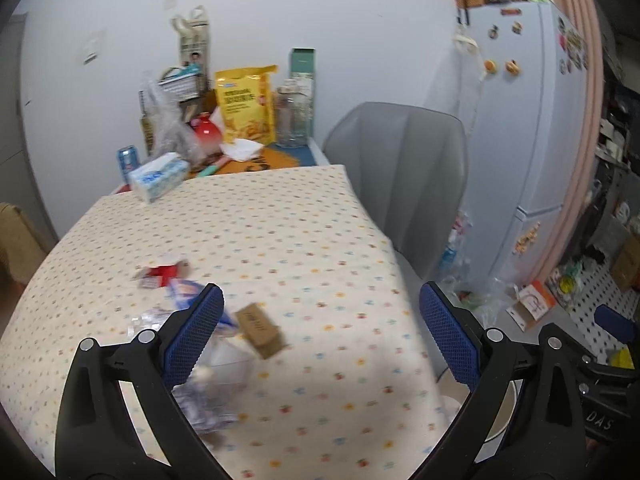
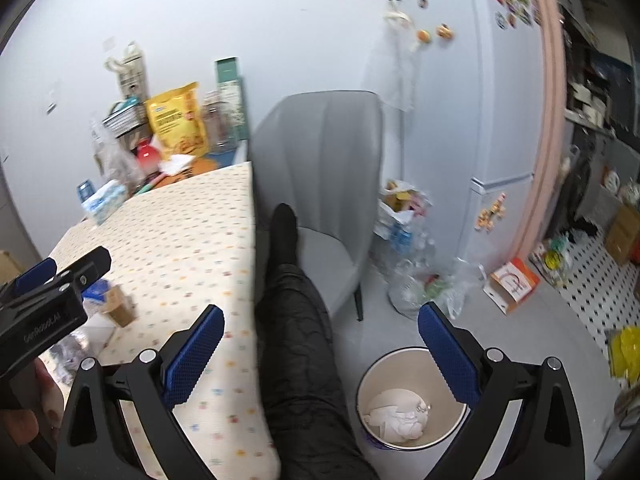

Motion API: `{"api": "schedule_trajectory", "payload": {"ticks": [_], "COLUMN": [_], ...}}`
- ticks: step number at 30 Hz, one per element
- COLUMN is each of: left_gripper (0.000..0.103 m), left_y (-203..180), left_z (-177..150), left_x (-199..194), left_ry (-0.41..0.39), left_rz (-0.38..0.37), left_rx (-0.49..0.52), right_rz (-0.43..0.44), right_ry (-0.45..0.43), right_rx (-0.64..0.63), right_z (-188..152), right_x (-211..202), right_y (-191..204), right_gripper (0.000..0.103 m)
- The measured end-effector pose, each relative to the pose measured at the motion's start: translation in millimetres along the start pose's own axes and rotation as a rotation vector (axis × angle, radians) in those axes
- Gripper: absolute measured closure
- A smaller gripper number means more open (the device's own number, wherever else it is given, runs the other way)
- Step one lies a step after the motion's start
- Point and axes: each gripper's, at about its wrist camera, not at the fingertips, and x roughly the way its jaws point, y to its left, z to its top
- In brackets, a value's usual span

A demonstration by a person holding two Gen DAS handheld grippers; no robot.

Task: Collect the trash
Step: 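Swing both open grippers from the bin back over the table trash, then lower the left gripper onto the clear plastic bottle and close it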

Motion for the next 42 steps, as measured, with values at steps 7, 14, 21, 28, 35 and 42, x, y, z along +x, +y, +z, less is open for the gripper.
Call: {"api": "schedule_trajectory", "payload": {"ticks": [7, 14, 21, 28, 35, 42], "left_gripper": [0.006, 0.006, 0.006, 0.006, 0.008, 0.02], "left_y": [36.6, 67.5, 99.8, 148.4, 170.1, 174.3], "left_z": [-6.4, -12.5, -22.7, -37.6, -46.6, -51.9], "left_x": [-16.5, -30.8, -41.5, -46.8, -39.4, -18.6], "left_ry": [-0.014, -0.045, -0.034, -0.008, 0.026, 0.084], "left_rz": [0.069, 0.167, 0.179, 0.217, 0.231, 0.19], "left_rx": [-0.041, -0.039, -0.083, -0.135, -0.158, -0.19], "right_rz": [0.038, 0.073, 0.137, 0.137, 0.159, 0.184], "right_ry": [0.001, -0.012, 0.005, 0.003, 0.02, 0.036], "right_rx": [-0.06, -0.131, -0.129, -0.162, -0.185, -0.196], "right_z": [-1.3, -4.9, -10.7, -15.2, -20.3, -22.7], "right_x": [-11.7, -18.3, -17.0, -16.0, -10.1, -5.0], "right_y": [40.0, 71.5, 93.9, 117.8, 136.4, 146.5], "right_gripper": [0.008, 0.008, 0.008, 0.008, 0.009, 0.012]}}
